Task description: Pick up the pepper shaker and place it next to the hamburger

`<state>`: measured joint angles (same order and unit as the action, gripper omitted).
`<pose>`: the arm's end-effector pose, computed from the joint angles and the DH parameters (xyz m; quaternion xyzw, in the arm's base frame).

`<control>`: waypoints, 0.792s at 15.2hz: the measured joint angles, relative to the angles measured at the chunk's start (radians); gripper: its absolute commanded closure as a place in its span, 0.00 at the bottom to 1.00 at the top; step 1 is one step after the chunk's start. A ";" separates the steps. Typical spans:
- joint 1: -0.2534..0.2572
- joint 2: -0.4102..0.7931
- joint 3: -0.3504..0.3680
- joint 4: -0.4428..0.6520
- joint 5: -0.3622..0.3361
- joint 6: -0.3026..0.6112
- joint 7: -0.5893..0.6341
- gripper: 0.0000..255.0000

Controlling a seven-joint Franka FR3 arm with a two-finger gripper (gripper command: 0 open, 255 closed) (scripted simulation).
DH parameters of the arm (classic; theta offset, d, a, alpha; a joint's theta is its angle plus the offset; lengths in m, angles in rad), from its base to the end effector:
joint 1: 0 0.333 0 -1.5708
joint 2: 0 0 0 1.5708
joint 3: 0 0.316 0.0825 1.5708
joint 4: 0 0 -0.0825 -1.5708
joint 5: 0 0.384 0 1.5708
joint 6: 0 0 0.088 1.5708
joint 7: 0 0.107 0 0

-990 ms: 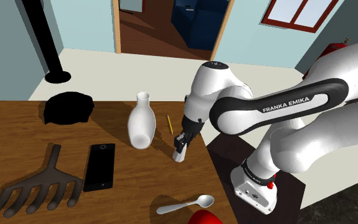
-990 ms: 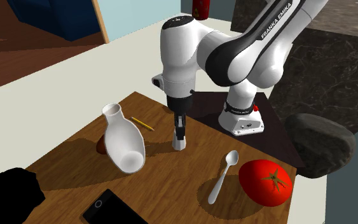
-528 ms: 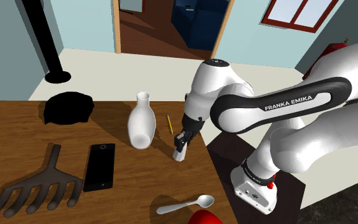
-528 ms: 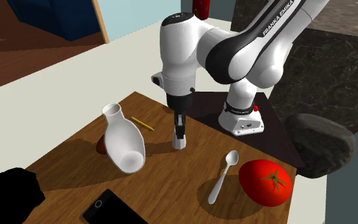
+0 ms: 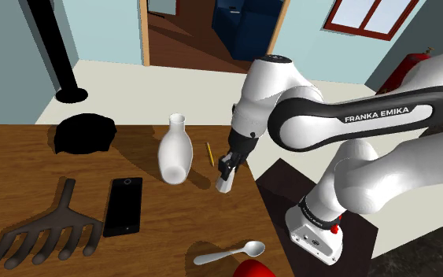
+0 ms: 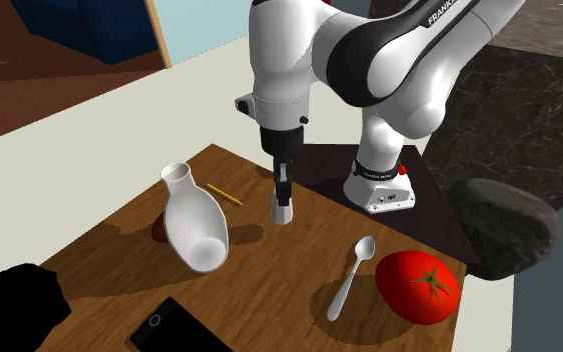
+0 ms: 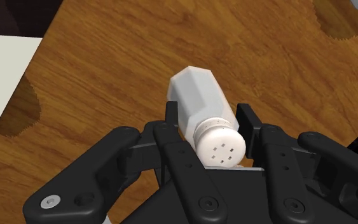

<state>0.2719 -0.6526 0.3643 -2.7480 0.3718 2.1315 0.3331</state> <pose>0.2733 0.2095 0.3959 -0.9985 -0.0190 0.0100 0.0494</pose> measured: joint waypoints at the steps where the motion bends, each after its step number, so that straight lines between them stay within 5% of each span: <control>1: 0.000 -0.009 -0.003 0.007 -0.003 -0.016 0.002 1.00; 12: -0.011 -0.064 -0.037 0.124 -0.039 -0.187 0.023 1.00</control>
<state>0.2611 -0.7163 0.3270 -2.6235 0.3327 1.9449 0.3559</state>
